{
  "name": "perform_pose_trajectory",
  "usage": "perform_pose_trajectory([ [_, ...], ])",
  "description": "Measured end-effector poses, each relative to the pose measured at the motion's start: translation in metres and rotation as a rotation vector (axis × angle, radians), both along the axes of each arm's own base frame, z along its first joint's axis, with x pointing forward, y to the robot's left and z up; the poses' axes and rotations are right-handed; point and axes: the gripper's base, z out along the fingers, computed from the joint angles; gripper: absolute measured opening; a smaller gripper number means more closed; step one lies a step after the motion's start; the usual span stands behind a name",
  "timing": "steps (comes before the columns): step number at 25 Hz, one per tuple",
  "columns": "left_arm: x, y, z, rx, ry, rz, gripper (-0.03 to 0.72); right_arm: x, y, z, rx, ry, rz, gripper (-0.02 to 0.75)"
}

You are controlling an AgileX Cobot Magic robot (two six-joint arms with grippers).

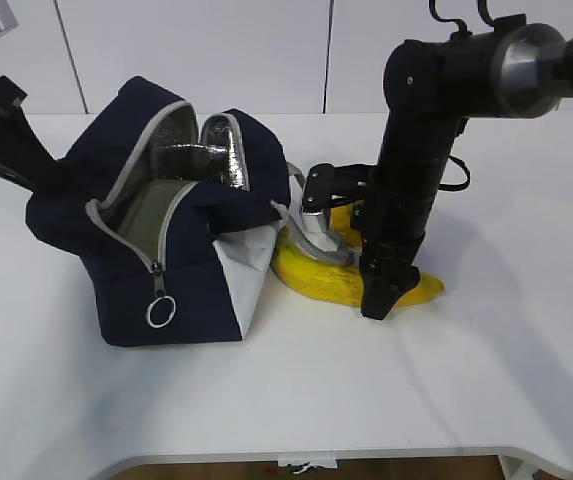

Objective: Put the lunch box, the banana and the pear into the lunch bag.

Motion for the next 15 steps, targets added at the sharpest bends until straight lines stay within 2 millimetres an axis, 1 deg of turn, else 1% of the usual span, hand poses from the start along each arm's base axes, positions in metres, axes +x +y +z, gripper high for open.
perform_pose_trajectory([
  [4,0.0,0.0,0.0,0.0,0.0,0.0,0.012,-0.0002,0.0003,0.0001,0.003,0.003,-0.001,0.505],
  [6,0.0,0.0,0.0,0.0,0.0,0.0,0.012,-0.0002,0.0003,0.0001,0.003,0.003,-0.001,0.489],
  [7,0.0,0.0,0.0,0.0,0.0,0.0,0.012,-0.0002,0.0003,0.0001,0.003,0.003,-0.001,0.466],
  [12,0.0,0.0,0.0,0.0,0.0,0.0,0.012,-0.0002,0.0003,0.0001,0.003,0.004,-0.007,0.305],
  [13,0.0,0.0,0.0,0.0,0.0,0.0,0.012,-0.0005,0.0006,0.0001,0.004,0.008,-0.021,0.287],
  [15,0.0,0.0,0.0,0.0,0.0,0.0,0.012,-0.0008,0.0018,0.0003,0.012,0.021,-0.084,0.278],
])
